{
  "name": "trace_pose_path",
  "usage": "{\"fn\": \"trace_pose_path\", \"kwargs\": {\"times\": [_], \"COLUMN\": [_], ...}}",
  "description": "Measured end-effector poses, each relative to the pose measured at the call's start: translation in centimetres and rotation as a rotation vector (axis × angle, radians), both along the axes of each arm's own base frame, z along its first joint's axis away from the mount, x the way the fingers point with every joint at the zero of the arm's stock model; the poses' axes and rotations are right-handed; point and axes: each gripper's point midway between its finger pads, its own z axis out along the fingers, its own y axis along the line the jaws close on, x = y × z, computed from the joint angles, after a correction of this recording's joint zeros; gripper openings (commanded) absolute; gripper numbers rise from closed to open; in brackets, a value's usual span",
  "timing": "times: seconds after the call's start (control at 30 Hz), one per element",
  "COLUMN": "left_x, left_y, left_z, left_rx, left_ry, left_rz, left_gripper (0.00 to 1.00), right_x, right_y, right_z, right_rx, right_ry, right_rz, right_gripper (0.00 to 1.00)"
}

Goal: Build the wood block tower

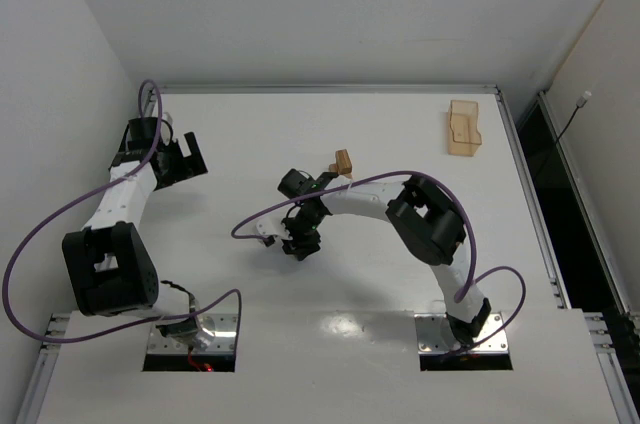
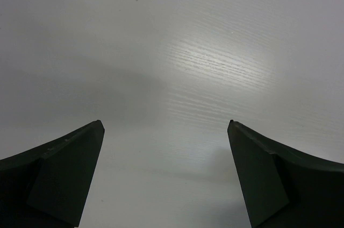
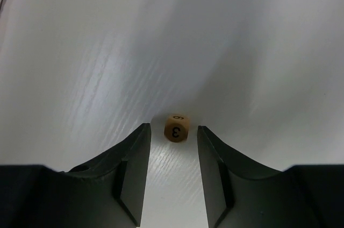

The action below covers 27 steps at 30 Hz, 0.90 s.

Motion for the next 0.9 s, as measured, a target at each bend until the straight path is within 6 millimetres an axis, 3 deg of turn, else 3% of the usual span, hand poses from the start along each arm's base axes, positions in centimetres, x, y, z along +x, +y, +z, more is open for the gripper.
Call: {"fn": "trace_pose_path", "kwargs": {"times": [0.27, 0.4, 0.5, 0.57, 0.63, 0.8, 0.9], "left_x": [0.0, 0.0, 0.0, 0.0, 0.0, 0.1, 0.0], "left_y": [0.0, 0.0, 0.0, 0.0, 0.0, 0.0, 0.0], "left_z": [-0.1, -0.1, -0.1, -0.1, -0.1, -0.1, -0.4], "left_rx": [0.000, 0.000, 0.000, 0.000, 0.000, -0.001, -0.003], "left_ry": [0.001, 0.001, 0.001, 0.001, 0.001, -0.003, -0.006], "left_rz": [0.000, 0.000, 0.000, 0.000, 0.000, 0.003, 0.011], "left_gripper": [1.00, 1.00, 1.00, 1.00, 1.00, 1.00, 1.00], "right_x": [0.0, 0.0, 0.0, 0.0, 0.0, 0.4, 2.3], "right_y": [0.0, 0.0, 0.0, 0.1, 0.1, -0.2, -0.9], "right_z": [-0.1, -0.1, -0.1, -0.1, -0.1, 0.1, 1.8], "right_rx": [-0.003, -0.004, -0.005, -0.004, -0.004, -0.022, -0.035], "right_ry": [0.006, 0.007, 0.009, 0.010, 0.013, 0.028, 0.017], "right_rz": [-0.010, -0.012, -0.015, -0.016, -0.020, -0.081, -0.228], "right_gripper": [0.36, 0.29, 0.21, 0.06, 0.00, 0.00, 0.00]}}
